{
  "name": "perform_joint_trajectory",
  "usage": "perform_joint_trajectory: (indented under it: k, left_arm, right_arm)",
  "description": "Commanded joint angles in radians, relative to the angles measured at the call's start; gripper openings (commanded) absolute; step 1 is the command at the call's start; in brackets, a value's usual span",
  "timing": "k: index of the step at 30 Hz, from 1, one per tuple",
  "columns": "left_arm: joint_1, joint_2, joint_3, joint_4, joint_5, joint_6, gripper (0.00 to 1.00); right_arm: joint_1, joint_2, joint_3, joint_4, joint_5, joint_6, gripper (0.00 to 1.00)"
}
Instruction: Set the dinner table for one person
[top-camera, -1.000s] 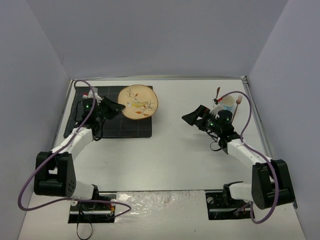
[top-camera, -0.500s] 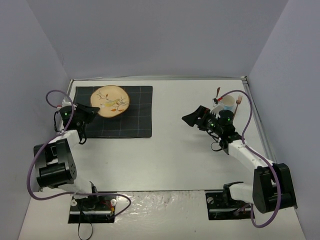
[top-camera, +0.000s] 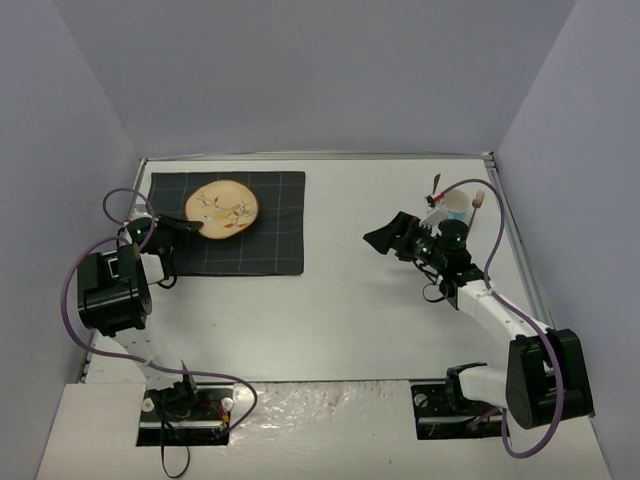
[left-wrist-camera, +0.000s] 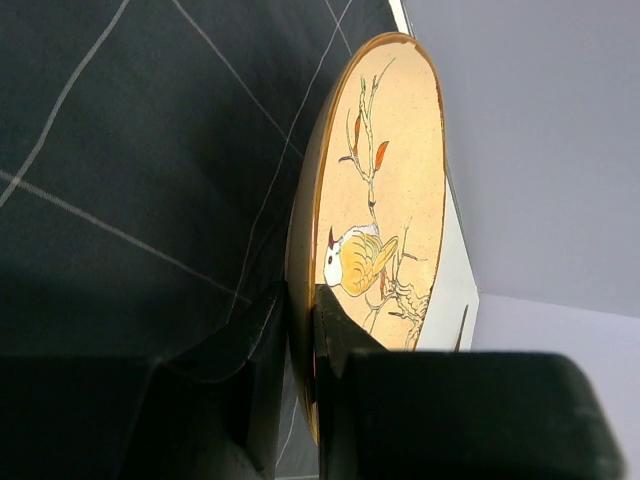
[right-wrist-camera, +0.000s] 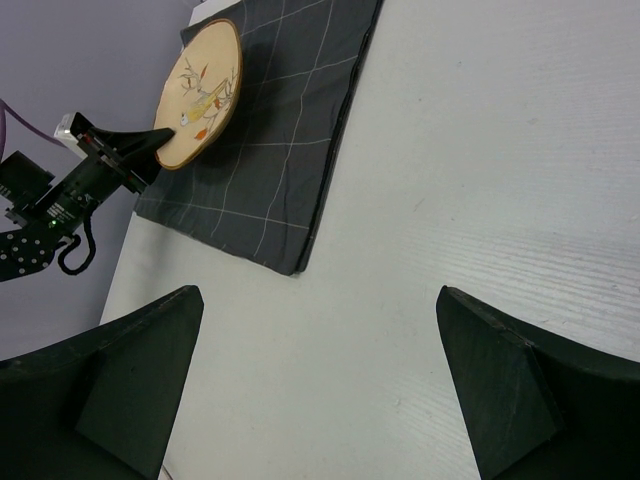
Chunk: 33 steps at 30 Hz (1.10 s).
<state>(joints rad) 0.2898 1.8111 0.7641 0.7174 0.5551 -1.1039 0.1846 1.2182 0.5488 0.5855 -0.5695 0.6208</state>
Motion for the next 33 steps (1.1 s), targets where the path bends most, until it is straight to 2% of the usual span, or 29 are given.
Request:
perform_joint_trajectory:
  k: [1,24,33]
  left_arm:
    - [0.017,-0.04,0.095,0.268,0.07,-0.035,0.0]
    - [0.048,0.038,0.082,0.254,0.071,-0.007,0.0]
    - [0.054,-0.002,0.045,0.253,0.073,-0.003,0.0]
  right_arm:
    - [-0.002,-0.028,0.037,0.063,-0.031,-0.024,1.0]
    - [-0.002,-0.017,0.028,0.086,-0.045,-0.02,1.0]
    - [-0.002,-0.016,0.026,0.083,-0.047,-0.025,1.0]
